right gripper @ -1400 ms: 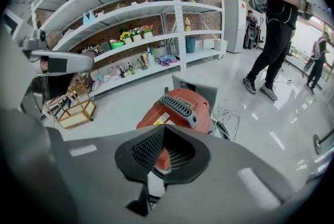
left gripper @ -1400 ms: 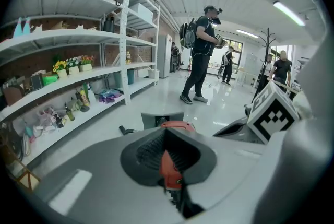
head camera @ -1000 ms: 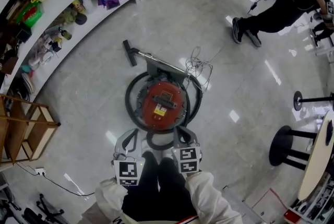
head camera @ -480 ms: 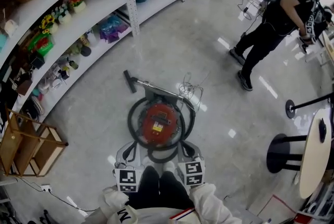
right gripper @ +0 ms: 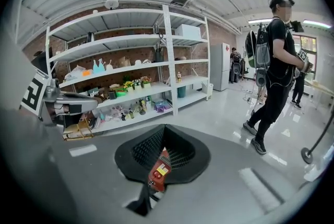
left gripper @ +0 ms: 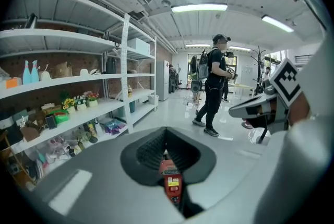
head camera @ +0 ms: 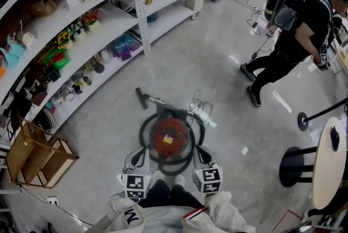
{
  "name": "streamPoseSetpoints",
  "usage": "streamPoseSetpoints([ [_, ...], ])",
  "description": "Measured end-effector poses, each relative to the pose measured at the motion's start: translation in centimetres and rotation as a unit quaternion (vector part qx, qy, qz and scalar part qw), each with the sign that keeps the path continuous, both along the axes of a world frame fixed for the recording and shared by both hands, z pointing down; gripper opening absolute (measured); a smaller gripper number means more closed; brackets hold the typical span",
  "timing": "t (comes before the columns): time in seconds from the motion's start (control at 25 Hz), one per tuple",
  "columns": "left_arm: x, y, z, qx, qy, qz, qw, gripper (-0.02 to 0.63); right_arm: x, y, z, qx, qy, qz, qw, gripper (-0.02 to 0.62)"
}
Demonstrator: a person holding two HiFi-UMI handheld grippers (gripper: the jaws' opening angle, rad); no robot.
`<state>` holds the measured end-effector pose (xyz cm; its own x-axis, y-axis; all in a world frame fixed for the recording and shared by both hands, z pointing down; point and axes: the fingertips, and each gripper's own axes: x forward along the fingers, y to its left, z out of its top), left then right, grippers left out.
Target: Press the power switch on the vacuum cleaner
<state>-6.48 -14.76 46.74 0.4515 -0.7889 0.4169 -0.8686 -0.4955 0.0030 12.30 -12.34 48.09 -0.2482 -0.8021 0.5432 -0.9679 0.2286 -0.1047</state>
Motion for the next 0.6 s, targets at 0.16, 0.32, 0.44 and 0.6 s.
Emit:
streamPoseSetpoints([
  [0.16,0.1,0.2,-1.8,0.008,-0.001,0.007,0.9999,0.000,-0.1,0.2,-2.9,0.021,-0.008,-0.003,1.000,0.000],
  [0.32,0.4,-0.6,-3.4,0.027,-0.001,0.007,0.9996,0.000,0.1,-0.1,-4.8,0.041,-0.014,-0.002,0.999,0.000],
  [0.44,1.2,-0.8,-4.3,0.036,0.001,0.011,0.9993,0.000,0.5,0.0,-5.9,0.052,-0.016,0.001,0.999,0.000],
  [0.6,2.1,-1.1,-5.6,0.047,0.004,0.018,0.9987,0.000,0.9,-0.1,-7.3,0.066,-0.018,0.003,0.998,0.000],
])
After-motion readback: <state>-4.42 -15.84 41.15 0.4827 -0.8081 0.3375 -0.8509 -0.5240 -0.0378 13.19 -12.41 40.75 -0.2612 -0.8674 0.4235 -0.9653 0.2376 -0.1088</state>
